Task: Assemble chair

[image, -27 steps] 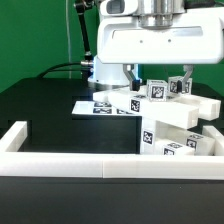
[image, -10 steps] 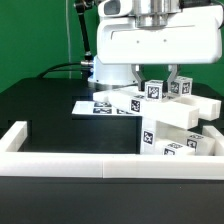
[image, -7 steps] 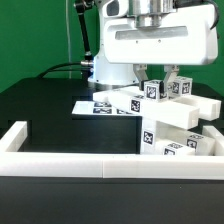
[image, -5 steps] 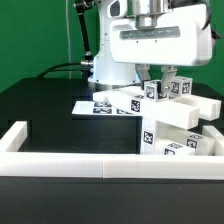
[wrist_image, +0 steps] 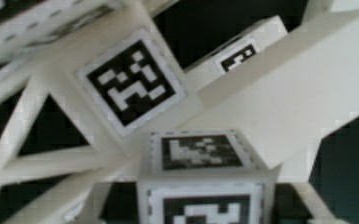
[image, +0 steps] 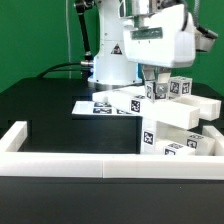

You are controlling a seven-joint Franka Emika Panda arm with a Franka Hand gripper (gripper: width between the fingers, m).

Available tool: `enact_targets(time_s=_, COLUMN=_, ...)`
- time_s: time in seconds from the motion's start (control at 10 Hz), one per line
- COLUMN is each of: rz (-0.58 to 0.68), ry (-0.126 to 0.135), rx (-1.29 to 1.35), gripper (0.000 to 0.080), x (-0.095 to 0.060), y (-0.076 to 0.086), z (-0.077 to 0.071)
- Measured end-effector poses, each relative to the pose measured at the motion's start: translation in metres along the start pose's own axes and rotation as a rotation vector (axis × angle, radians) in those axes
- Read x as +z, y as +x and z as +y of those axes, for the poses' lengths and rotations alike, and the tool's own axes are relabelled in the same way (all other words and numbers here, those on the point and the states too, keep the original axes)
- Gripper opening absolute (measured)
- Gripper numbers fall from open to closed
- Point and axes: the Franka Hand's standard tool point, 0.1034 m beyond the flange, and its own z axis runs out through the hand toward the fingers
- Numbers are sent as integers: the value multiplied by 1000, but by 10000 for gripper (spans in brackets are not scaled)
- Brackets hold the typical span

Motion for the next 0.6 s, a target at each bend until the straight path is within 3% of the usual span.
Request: enact_targets(time_s=0.6, rz=-14, ry=13, rx=318, gripper=287, x=0, y=0, z=-2)
